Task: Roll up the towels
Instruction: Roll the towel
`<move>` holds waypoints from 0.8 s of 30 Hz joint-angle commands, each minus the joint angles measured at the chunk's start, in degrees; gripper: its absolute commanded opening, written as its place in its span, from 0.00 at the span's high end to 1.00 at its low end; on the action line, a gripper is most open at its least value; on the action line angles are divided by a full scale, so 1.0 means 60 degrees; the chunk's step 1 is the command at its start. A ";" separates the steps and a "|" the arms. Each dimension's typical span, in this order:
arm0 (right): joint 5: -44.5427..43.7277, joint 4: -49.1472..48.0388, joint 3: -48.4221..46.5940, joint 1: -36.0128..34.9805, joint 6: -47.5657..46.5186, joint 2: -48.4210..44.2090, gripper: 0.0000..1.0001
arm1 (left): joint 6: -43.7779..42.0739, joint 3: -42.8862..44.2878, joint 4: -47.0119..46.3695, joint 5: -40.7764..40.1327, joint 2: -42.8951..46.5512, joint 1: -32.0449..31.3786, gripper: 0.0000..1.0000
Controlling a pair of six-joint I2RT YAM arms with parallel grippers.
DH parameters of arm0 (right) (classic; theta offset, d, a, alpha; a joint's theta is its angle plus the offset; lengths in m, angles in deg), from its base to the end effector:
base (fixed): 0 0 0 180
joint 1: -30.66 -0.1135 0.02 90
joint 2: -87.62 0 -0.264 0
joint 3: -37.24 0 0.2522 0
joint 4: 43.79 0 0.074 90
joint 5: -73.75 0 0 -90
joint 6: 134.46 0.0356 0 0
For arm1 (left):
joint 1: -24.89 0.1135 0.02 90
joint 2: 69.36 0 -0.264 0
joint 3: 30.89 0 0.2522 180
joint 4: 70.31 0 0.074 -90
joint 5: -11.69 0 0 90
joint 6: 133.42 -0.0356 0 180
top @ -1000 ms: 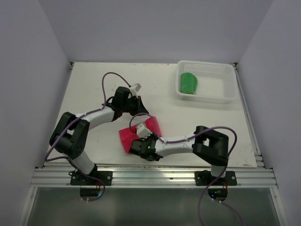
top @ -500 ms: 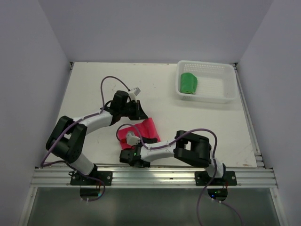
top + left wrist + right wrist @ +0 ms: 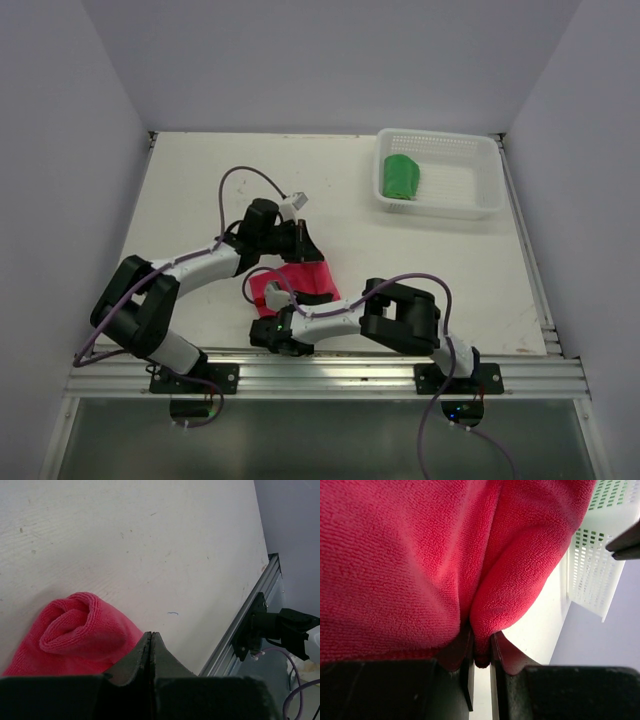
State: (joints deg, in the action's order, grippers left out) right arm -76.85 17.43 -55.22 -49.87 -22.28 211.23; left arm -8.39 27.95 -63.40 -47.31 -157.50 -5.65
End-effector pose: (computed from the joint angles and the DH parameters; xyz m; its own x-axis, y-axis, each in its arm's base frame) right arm 0.0928 0.3679 0.1115 -0.3373 -0.8955 -0.2903 -0.3918 0.4139 -0.8217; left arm 0.2626 -0.1762 0.1922 -0.8721 -0.0567 -0.4861 0.3577 0.6039 -0.7123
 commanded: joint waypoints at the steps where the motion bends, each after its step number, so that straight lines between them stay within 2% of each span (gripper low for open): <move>1: 0.0783 -0.0352 -0.0214 -0.0011 0.0157 0.0330 1.00 | 0.0212 0.0132 -0.0440 0.0355 0.0437 -0.0094 0.96; 11: 0.0900 -0.0337 -0.0331 -0.0025 0.0128 0.0433 1.00 | 0.0095 -0.0159 -0.0762 0.0531 -0.0427 -0.0300 0.96; 22: 0.1076 -0.0615 -0.0156 0.0106 0.0332 0.0097 1.00 | -0.0593 -0.0643 -0.0147 -0.1211 -0.1277 -0.0285 0.97; 24: 0.1047 -0.0732 -0.0010 0.0106 0.0493 -0.0122 0.97 | -0.0623 -0.0760 -0.0176 -0.1460 -0.1452 -0.0271 0.98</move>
State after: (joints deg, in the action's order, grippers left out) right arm -76.63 18.39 -56.09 -49.85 -23.64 212.15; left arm -9.53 25.57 -64.89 -50.48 -164.08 -7.38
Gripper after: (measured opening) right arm 0.150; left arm 0.028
